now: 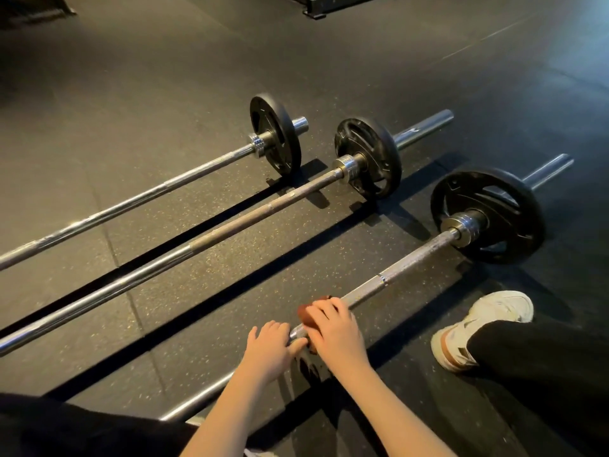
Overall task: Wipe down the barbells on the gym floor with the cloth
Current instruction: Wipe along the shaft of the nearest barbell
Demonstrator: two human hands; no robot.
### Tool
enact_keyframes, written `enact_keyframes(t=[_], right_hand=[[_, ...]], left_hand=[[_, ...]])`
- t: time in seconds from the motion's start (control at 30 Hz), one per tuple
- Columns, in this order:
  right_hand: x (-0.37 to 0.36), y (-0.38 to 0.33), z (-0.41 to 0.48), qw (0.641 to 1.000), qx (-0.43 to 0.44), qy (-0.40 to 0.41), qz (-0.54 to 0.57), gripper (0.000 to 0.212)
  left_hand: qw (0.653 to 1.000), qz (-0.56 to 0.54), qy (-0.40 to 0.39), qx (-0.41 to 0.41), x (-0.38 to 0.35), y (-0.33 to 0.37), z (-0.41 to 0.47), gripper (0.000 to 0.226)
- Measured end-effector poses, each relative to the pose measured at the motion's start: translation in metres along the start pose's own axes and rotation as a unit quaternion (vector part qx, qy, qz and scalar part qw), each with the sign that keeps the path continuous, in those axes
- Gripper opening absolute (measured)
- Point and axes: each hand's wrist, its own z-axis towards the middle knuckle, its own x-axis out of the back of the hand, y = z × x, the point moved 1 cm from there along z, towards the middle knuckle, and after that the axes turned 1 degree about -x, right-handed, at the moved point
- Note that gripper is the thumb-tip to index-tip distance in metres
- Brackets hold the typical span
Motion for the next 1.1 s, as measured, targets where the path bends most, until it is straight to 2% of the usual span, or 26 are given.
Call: enact_keyframes(t=[0.07, 0.17, 0.27, 0.3, 0.4, 0.47, 0.57, 0.67, 0.73, 0.8, 0.83, 0.87, 0.93, 1.0, 1.03, 1.1], right_hand=[[0.012, 0.019, 0.010, 0.999, 0.026, 0.001, -0.047, 0.033], [0.018, 0.040, 0.018, 0.996, -0.015, 0.001, -0.088, 0.033], [-0.006, 0.016, 0.005, 0.992, -0.128, 0.016, -0.003, 0.032], [-0.014, 0.004, -0.003, 0.991, -0.136, 0.010, 0.015, 0.034], [-0.015, 0.013, -0.006, 1.000, -0.012, -0.017, -0.023, 0.037], [-0.001, 0.037, 0.008, 0.996, 0.030, -0.038, -0.075, 0.033], [0.009, 0.051, 0.018, 0.996, -0.056, -0.025, -0.059, 0.033], [-0.005, 0.012, -0.001, 0.987, -0.159, 0.023, 0.004, 0.038], [-0.013, -0.001, -0.013, 0.994, -0.106, -0.005, 0.012, 0.037], [-0.004, 0.016, -0.004, 0.997, -0.036, -0.060, -0.024, 0.039], [0.005, 0.028, 0.006, 0.995, -0.033, -0.087, -0.031, 0.038], [0.014, 0.039, 0.016, 0.994, -0.053, -0.092, -0.032, 0.035], [0.027, 0.052, 0.027, 0.990, -0.135, -0.041, -0.013, 0.033], [0.029, 0.038, 0.026, 0.979, -0.204, -0.013, 0.023, 0.040], [0.025, 0.028, 0.021, 0.979, -0.200, -0.013, 0.033, 0.041], [0.018, 0.018, 0.011, 0.989, -0.133, -0.046, 0.035, 0.038]], left_hand=[[1.000, -0.004, 0.000, -0.011, 0.000, -0.001, -0.002, 0.039], [1.000, -0.005, 0.010, -0.020, 0.001, -0.001, -0.005, 0.035], [1.000, -0.005, 0.020, -0.023, -0.001, -0.001, -0.007, 0.033], [0.999, -0.010, 0.020, -0.023, -0.001, -0.001, -0.006, 0.034], [0.999, -0.018, 0.017, -0.021, -0.001, -0.001, -0.003, 0.036], [1.000, -0.019, 0.016, -0.019, -0.002, -0.001, -0.002, 0.037], [1.000, -0.014, 0.019, -0.014, -0.002, -0.001, -0.002, 0.038], [1.000, -0.020, 0.014, -0.012, 0.001, 0.001, -0.005, 0.037], [1.000, -0.027, 0.003, -0.011, 0.003, 0.003, -0.005, 0.037], [0.999, -0.031, -0.015, -0.009, 0.006, 0.005, -0.005, 0.037], [0.999, -0.034, -0.024, -0.006, 0.008, 0.006, -0.005, 0.036], [0.999, -0.034, -0.031, -0.002, 0.009, 0.006, -0.005, 0.034], [0.998, -0.033, -0.045, 0.003, 0.012, 0.006, -0.005, 0.030], [0.998, -0.039, -0.055, 0.006, 0.014, 0.007, -0.004, 0.029], [0.997, -0.045, -0.058, 0.006, 0.015, 0.010, -0.003, 0.030], [0.997, -0.058, -0.056, -0.007, 0.018, 0.018, 0.002, 0.030]])
